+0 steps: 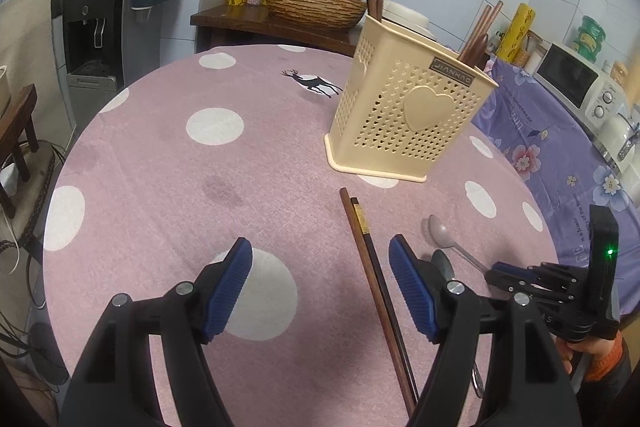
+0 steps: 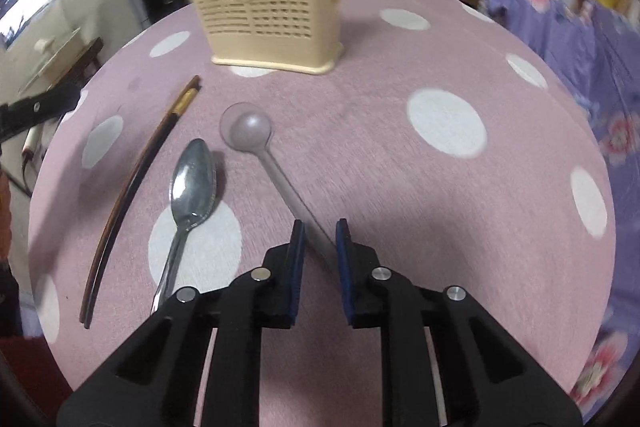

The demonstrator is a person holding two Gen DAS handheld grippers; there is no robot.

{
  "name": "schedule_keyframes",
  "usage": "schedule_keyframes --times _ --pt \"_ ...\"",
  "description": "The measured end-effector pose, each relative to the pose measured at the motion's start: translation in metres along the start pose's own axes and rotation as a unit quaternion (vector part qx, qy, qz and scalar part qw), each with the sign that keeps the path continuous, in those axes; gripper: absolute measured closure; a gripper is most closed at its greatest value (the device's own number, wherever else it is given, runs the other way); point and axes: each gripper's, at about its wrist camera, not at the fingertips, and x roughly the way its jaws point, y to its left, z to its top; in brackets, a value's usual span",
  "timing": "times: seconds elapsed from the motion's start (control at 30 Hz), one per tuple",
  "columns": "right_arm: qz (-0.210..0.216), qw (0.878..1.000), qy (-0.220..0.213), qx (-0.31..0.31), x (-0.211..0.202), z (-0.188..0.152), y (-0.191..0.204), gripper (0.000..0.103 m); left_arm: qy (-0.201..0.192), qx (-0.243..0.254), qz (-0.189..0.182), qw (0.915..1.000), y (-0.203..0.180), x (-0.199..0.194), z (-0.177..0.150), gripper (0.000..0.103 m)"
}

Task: Organize utensils
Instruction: 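Grasp the clear plastic spoon with the right tool while the left tool grasps a brown chopstick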

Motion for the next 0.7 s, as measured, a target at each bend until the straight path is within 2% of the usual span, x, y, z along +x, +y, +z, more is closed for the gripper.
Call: schedule_keyframes --times 0.13,0.23,0.3,0.37,0.53,0.63,0.7 --pt "-0.026 0.999 0.025 0.041 -0.018 -0.03 0.008 0.087 0.005 0.011 0.005 0.9999 -0.005 0.003 -0.002 0.031" --pt "-0.033 0.998 0.025 0.052 -0.03 -0.052 0.02 0.087 0.011 0.018 0.022 0.9995 -0.006 0.007 -0.005 0.031" --pt "-0.025 0.997 0.02 0.064 -0.033 -0.06 0.022 0.084 0.019 0.03 0.034 0.9988 -0.011 0.012 -0.009 0.032" --pt "0.0 0.996 -0.004 0.085 -0.037 -0.063 0.017 0.072 0.031 0.045 0.033 0.998 -0.02 0.016 -0.015 0.037" --pt "-0.012 0.994 -0.049 0.1 -0.043 -0.055 0.012 0.07 0.066 0.065 0.025 0.9953 -0.041 0.033 -0.034 0.054" --pt "-0.013 0.993 -0.069 0.098 -0.047 -0.05 0.014 0.064 0.079 0.066 0.032 0.9942 -0.046 0.041 -0.042 0.058" --pt "-0.01 0.992 -0.075 0.098 -0.047 -0.048 0.016 0.064 0.073 0.073 0.047 0.9936 -0.05 0.041 -0.044 0.059"
